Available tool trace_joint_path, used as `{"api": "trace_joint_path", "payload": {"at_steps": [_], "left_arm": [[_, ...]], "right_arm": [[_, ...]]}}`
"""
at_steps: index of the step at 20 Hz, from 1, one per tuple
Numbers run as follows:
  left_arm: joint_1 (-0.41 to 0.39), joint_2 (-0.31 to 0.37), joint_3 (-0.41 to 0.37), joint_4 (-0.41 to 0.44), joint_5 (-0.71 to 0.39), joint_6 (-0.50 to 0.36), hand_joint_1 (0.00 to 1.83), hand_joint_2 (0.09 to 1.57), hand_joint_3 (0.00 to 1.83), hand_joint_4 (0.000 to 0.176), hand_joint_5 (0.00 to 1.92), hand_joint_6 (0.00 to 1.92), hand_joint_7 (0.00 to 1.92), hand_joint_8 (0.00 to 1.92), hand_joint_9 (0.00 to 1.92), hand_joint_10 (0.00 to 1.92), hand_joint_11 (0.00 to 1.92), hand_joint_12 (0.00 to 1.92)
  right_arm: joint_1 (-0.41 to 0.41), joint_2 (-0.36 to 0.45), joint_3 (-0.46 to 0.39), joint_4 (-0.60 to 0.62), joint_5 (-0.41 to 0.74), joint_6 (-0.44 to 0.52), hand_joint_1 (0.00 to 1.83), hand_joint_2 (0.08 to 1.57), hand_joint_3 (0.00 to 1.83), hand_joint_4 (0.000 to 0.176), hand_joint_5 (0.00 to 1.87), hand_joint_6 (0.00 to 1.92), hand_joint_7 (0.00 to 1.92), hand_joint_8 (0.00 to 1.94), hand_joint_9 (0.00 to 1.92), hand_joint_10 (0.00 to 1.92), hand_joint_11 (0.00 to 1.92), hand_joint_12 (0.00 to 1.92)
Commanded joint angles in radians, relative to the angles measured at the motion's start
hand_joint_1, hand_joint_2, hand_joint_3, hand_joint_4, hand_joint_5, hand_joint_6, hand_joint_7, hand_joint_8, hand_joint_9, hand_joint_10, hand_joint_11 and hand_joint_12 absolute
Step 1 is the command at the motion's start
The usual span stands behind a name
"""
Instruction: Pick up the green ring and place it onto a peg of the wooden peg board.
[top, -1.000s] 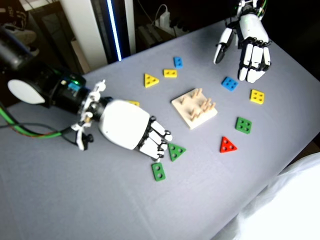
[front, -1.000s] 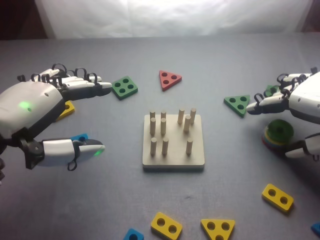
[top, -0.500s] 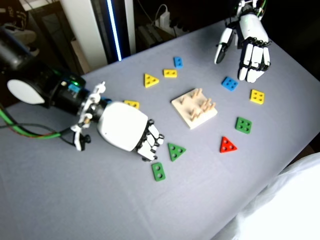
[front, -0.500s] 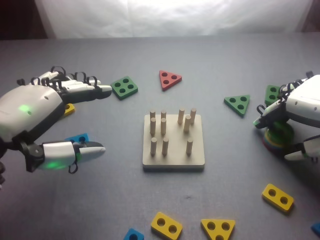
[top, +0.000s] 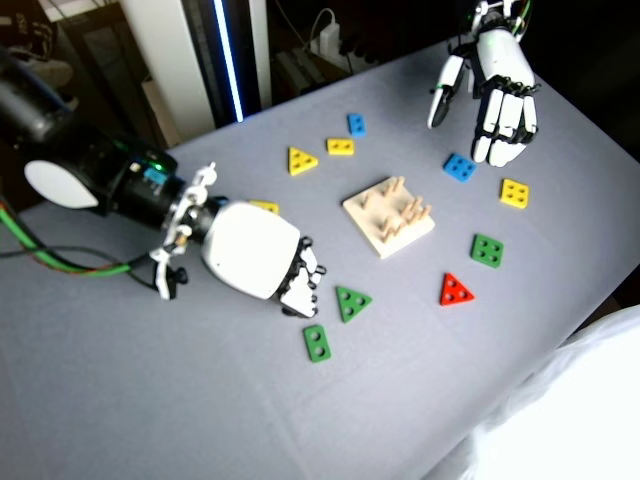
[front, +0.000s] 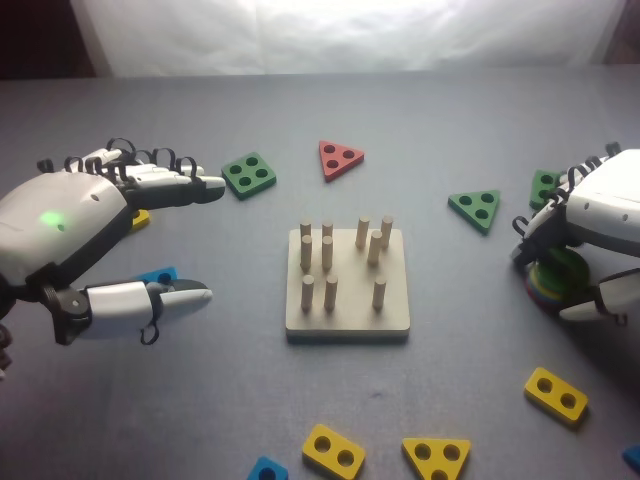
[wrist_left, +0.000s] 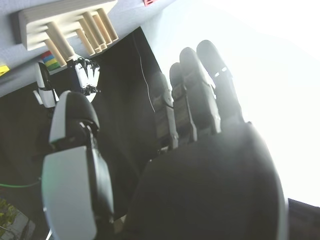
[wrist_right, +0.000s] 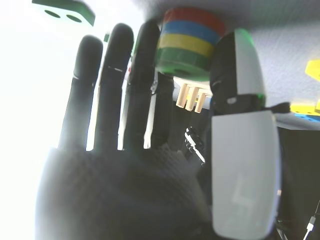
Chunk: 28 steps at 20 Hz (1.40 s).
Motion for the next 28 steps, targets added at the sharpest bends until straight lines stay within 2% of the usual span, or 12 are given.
{"api": "trace_joint_path", "payload": {"at_steps": [1,3,4,6,11,15,17,20,22,23,25,28], "left_arm": [[-0.006,-0.006,-0.002,0.007,-0.119,-0.002,0.78,1.08,0.00,0.014,0.51,0.00,0.44,0.00,0.45,0.00,0.13,1.06],[-0.006,-0.006,-0.002,0.007,-0.117,-0.002,0.78,1.08,0.00,0.019,0.51,0.00,0.44,0.00,0.44,0.00,0.13,1.07],[-0.006,-0.006,-0.002,0.007,-0.117,-0.002,0.79,1.07,0.00,0.013,0.51,0.00,0.44,0.00,0.45,0.00,0.13,1.08],[-0.006,-0.006,-0.002,0.007,-0.117,-0.002,0.77,1.08,0.00,0.004,0.51,0.00,0.44,0.00,0.46,0.01,0.14,1.08],[-0.005,-0.006,-0.001,0.007,-0.114,-0.002,0.81,1.07,0.00,0.008,0.52,0.00,0.44,0.00,0.43,0.00,0.06,1.06],[-0.005,-0.007,0.002,0.007,-0.109,-0.002,0.81,1.07,0.00,0.005,0.52,0.00,0.44,0.00,0.44,0.00,0.05,1.07],[-0.006,-0.007,0.004,0.010,-0.107,-0.002,0.81,1.07,0.00,0.019,0.52,0.00,0.44,0.00,0.41,0.00,0.00,1.05],[-0.011,-0.006,0.008,0.012,-0.100,-0.002,0.82,1.07,0.00,0.006,0.53,0.00,0.44,0.00,0.40,0.01,0.00,1.00],[-0.015,-0.008,0.011,0.012,-0.096,-0.002,0.83,1.07,0.00,0.000,0.54,0.01,0.45,0.00,0.41,0.01,0.00,1.01],[-0.018,-0.009,0.012,0.013,-0.094,-0.002,0.84,1.06,0.00,0.000,0.55,0.01,0.45,0.00,0.41,0.01,0.00,1.01],[-0.024,-0.012,0.016,0.014,-0.089,-0.002,0.81,1.06,0.00,0.000,0.55,0.01,0.44,0.00,0.40,0.00,0.00,1.00],[-0.038,-0.018,0.023,0.017,-0.071,-0.002,0.83,1.06,0.00,0.002,0.55,0.00,0.45,0.00,0.39,0.00,0.00,0.95]], "right_arm": [[0.006,-0.002,0.006,0.009,0.084,-0.003,1.28,1.04,0.01,0.000,1.12,0.52,1.14,0.93,0.99,1.30,0.88,1.65],[0.008,-0.002,0.006,0.009,0.084,-0.002,1.28,1.05,0.00,0.000,1.16,0.46,1.09,1.05,0.93,1.46,0.82,1.77],[0.012,-0.002,0.007,0.008,0.084,-0.002,1.27,1.04,0.00,0.000,1.15,0.59,1.17,0.82,0.99,1.11,0.81,1.48],[0.019,-0.002,0.007,0.008,0.084,-0.002,1.27,1.02,0.00,0.000,1.13,0.67,1.25,0.62,1.08,0.85,0.86,1.30],[0.067,0.008,0.004,-0.073,0.132,0.091,1.26,1.04,0.00,0.013,1.08,0.83,1.24,0.55,1.12,0.64,0.80,1.26],[0.117,0.007,0.003,-0.145,0.186,0.163,1.26,1.04,0.00,0.000,1.10,0.71,1.18,0.78,1.08,0.79,0.82,1.28],[0.138,0.002,0.003,-0.176,0.211,0.193,1.29,1.02,0.00,0.000,1.21,0.44,1.22,0.80,1.10,1.18,0.97,1.53],[0.159,-0.007,0.005,-0.207,0.239,0.232,1.22,1.00,0.00,0.000,1.25,0.51,1.25,0.69,1.15,1.26,1.02,1.56],[0.168,-0.019,0.011,-0.242,0.253,0.277,1.20,1.01,0.00,0.000,1.20,0.63,1.13,1.06,1.11,1.50,1.03,1.72],[0.173,-0.025,0.011,-0.257,0.259,0.288,1.19,1.01,0.00,0.000,1.20,0.64,1.12,1.12,1.11,1.50,1.02,1.73],[0.182,-0.039,0.016,-0.276,0.260,0.300,1.28,1.00,0.00,0.000,1.17,0.58,1.30,0.61,1.13,1.18,0.99,1.50],[0.196,-0.087,0.050,-0.308,0.260,0.344,1.28,1.02,0.00,0.000,1.11,0.66,1.30,0.60,1.10,0.94,0.87,1.35]]}}
